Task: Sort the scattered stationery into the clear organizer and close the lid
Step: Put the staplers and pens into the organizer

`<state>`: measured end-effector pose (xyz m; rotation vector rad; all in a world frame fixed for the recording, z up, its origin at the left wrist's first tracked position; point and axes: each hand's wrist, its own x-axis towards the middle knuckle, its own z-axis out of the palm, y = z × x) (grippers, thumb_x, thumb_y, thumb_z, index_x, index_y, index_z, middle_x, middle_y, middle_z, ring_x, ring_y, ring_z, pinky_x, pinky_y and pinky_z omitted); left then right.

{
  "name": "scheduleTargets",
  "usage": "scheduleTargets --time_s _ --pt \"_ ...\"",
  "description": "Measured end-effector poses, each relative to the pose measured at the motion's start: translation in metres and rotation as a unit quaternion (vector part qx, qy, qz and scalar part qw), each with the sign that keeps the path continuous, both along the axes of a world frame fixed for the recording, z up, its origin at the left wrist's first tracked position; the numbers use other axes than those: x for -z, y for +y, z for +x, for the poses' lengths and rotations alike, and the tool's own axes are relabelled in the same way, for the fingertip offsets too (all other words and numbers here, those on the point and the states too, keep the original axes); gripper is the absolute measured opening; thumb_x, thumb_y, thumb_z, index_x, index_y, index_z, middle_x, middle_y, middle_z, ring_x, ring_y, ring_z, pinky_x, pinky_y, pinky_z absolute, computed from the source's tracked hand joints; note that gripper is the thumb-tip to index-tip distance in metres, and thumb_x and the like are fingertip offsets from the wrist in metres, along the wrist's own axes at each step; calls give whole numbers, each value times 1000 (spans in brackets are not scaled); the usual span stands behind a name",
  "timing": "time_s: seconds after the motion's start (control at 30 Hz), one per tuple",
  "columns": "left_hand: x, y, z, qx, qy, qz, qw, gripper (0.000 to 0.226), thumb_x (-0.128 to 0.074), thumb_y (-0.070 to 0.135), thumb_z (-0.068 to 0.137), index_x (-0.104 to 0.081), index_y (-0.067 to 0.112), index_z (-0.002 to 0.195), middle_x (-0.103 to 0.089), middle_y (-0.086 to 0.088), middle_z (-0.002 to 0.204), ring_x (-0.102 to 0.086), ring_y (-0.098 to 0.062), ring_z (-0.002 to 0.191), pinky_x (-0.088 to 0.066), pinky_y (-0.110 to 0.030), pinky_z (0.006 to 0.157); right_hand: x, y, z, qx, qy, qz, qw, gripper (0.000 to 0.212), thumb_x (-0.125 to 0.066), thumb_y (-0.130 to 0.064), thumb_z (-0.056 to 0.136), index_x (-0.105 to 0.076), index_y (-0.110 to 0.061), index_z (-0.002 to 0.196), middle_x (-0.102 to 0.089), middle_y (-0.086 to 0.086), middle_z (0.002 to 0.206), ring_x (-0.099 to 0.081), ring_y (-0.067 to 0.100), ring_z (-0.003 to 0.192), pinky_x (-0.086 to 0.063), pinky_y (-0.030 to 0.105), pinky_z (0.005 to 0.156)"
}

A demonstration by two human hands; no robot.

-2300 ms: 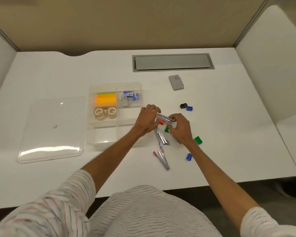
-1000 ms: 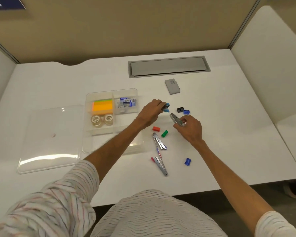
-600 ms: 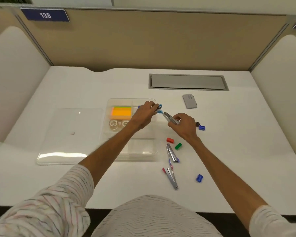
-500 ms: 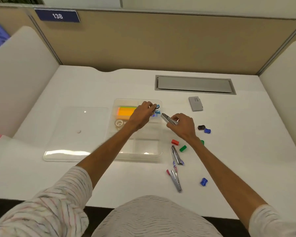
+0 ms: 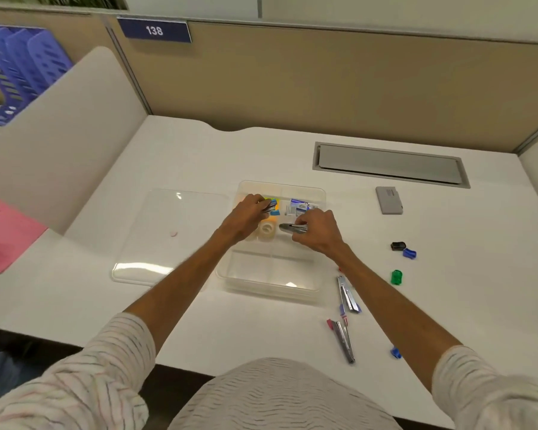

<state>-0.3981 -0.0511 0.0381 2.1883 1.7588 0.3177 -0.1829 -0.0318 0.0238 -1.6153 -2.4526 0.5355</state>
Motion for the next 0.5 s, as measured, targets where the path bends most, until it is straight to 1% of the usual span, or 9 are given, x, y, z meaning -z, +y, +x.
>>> scheduleTargets --time_s 0.1,0.17,0.23,0.33,0.4,0.5 --pt "2 -1 5 0 0 -7 1000 42 -48 16 99 -46 6 140 -48 -17 132 -45 -31 124 -41 -42 102 4 2 -7 -36 -42 4 998 37 -66 -38 77 -71 -18 108 -69 2 111 -56 22 107 -35 37 92" --pt "4 -3 8 4 2 -15 1000 44 -48 17 100 -44 7 142 -48 -16 133 -45 -30 124 -41 -41 102 9 2 -10 -54 -68 2 996 38 -64 -34 81 -67 -17 114 -64 2 120 -51 22 117 -33 37 96" --pt "7 -3 9 11 5 -18 1000 44 -49 16 99 -43 7 142 -49 -15 132 -45 -30 123 -42 -39 101 16 1 -10 -55 -73 16 996 36 -62 -28 84 -62 -18 119 -59 2 128 -47 21 125 -32 36 99" --pt "11 -4 8 23 11 -18 1000 43 -51 14 98 -45 6 140 -50 -15 129 -47 -30 118 -43 -37 98 20 -2 -8 -33 -48 34 998 35 -63 -25 87 -60 -18 121 -55 2 133 -43 21 129 -32 35 99" --pt "14 -4 9 27 10 -20 999 42 -51 13 98 -46 6 139 -51 -15 128 -47 -30 117 -44 -37 97 21 -3 -3 -15 -20 38 999 34 -62 -25 87 -60 -18 121 -55 2 132 -44 21 127 -33 34 96" --pt "17 -6 16 41 17 -16 999 41 -52 14 98 -47 7 138 -51 -15 128 -48 -31 115 -45 -40 94 23 -5 7 24 23 46 998 31 -59 -19 88 -62 -16 118 -58 3 127 -47 22 122 -32 34 93"
